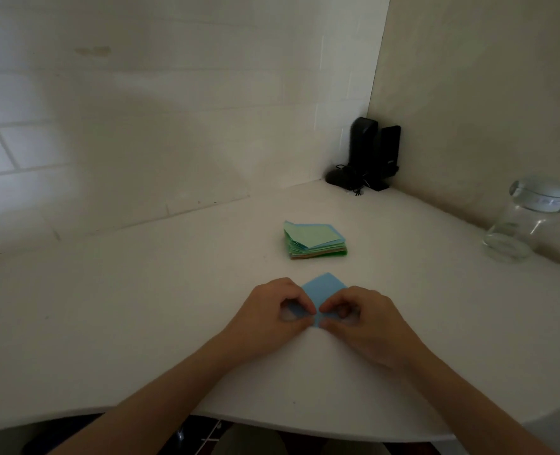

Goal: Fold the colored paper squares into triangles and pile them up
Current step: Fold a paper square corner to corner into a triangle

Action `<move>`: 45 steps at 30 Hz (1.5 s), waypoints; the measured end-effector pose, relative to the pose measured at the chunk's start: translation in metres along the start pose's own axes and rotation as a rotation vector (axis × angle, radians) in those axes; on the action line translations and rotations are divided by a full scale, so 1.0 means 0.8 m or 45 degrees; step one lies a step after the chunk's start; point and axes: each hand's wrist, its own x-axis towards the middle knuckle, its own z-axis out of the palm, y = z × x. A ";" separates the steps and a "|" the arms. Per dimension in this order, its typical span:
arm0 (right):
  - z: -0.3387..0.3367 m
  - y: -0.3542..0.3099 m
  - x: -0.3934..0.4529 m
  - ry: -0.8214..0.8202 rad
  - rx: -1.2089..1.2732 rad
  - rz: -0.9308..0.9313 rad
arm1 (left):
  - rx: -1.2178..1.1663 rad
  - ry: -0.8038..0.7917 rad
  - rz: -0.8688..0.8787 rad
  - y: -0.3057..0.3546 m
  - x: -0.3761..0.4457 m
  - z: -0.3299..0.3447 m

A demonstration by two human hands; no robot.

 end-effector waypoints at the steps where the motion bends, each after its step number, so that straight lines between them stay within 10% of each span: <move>1: -0.003 0.000 0.000 -0.049 -0.020 0.016 | -0.012 -0.021 -0.013 0.000 0.000 -0.003; 18: -0.034 -0.015 0.010 -0.485 -0.195 -0.034 | 0.304 -0.152 0.323 0.009 -0.019 -0.015; 23: -0.036 -0.003 0.006 -0.325 -0.172 -0.087 | 0.402 -0.132 0.387 0.013 -0.012 -0.005; 40: -0.005 0.005 -0.024 0.179 -0.262 0.055 | 0.240 0.066 -0.130 0.013 0.000 0.004; 45: -0.021 0.008 -0.012 -0.093 -0.259 0.212 | 0.245 0.032 -0.152 0.002 -0.002 -0.008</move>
